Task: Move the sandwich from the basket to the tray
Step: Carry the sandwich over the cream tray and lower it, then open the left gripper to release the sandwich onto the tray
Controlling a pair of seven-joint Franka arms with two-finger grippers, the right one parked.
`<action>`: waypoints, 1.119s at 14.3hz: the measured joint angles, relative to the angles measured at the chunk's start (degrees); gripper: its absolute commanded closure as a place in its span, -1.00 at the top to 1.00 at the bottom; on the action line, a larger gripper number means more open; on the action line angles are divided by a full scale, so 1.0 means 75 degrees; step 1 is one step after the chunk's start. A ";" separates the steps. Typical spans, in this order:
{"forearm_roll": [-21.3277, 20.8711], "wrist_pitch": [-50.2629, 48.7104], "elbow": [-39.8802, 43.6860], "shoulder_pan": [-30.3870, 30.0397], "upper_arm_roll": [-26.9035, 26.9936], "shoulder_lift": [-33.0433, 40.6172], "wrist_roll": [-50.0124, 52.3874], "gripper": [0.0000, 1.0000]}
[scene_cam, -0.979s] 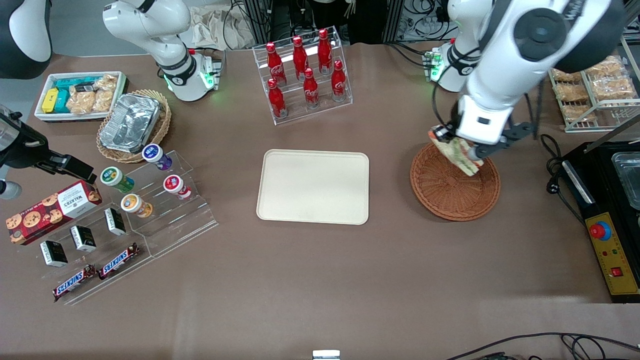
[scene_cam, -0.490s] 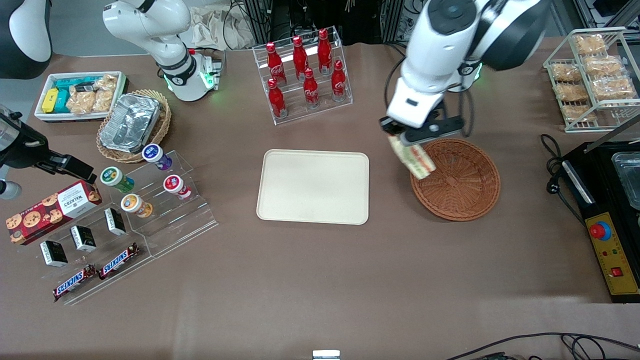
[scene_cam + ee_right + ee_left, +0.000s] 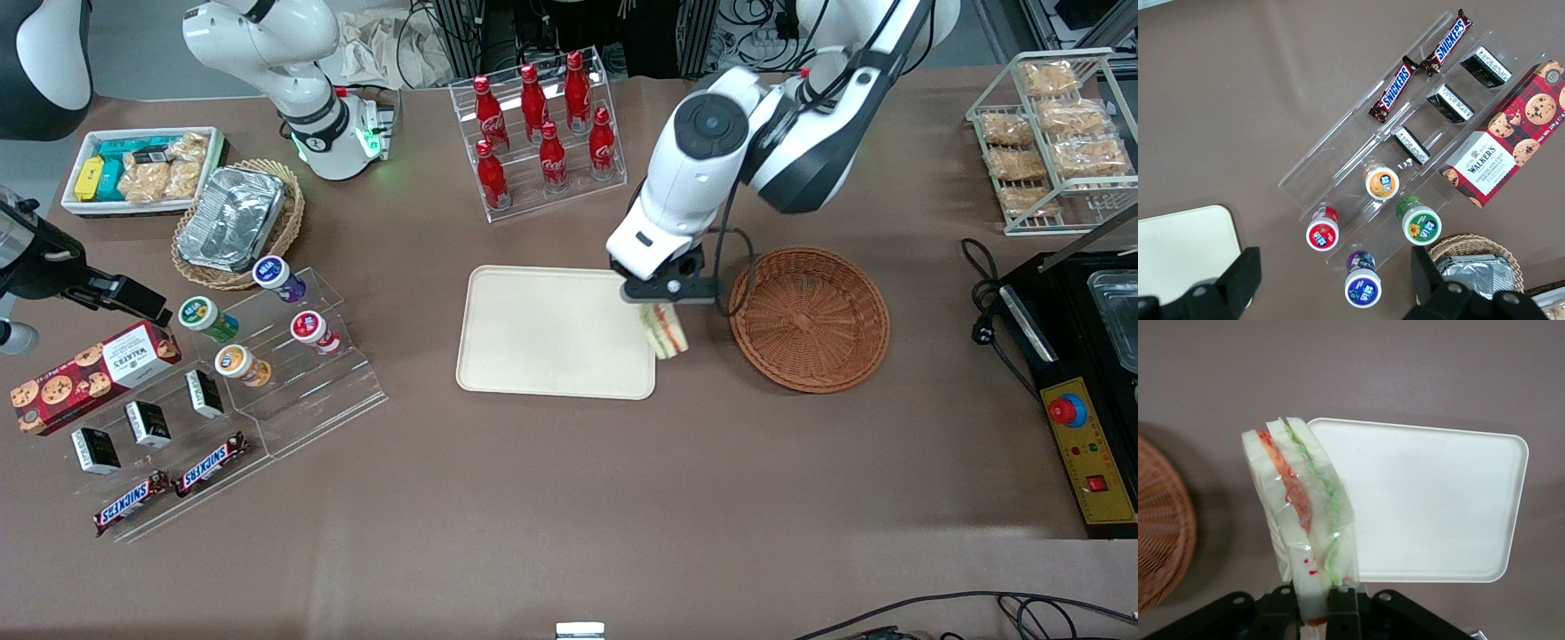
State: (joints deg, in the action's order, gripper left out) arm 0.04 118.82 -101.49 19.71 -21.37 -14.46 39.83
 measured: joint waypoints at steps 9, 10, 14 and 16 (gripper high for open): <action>-0.0048 0.1227 -0.0411 0.0313 0.0011 -0.1496 -0.1800 -1.00; -0.0054 0.1276 -0.0493 0.0314 0.0030 -0.1548 -0.2022 -1.00; -0.0112 0.1671 -0.0600 0.0314 0.0097 -0.1811 -0.2505 -1.00; -0.0323 0.1886 -0.0629 0.0315 0.0098 -0.1955 -0.2526 -1.00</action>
State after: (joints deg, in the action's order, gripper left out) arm -2.38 132.96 -106.21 22.07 -20.63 -29.12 20.88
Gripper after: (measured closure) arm 0.850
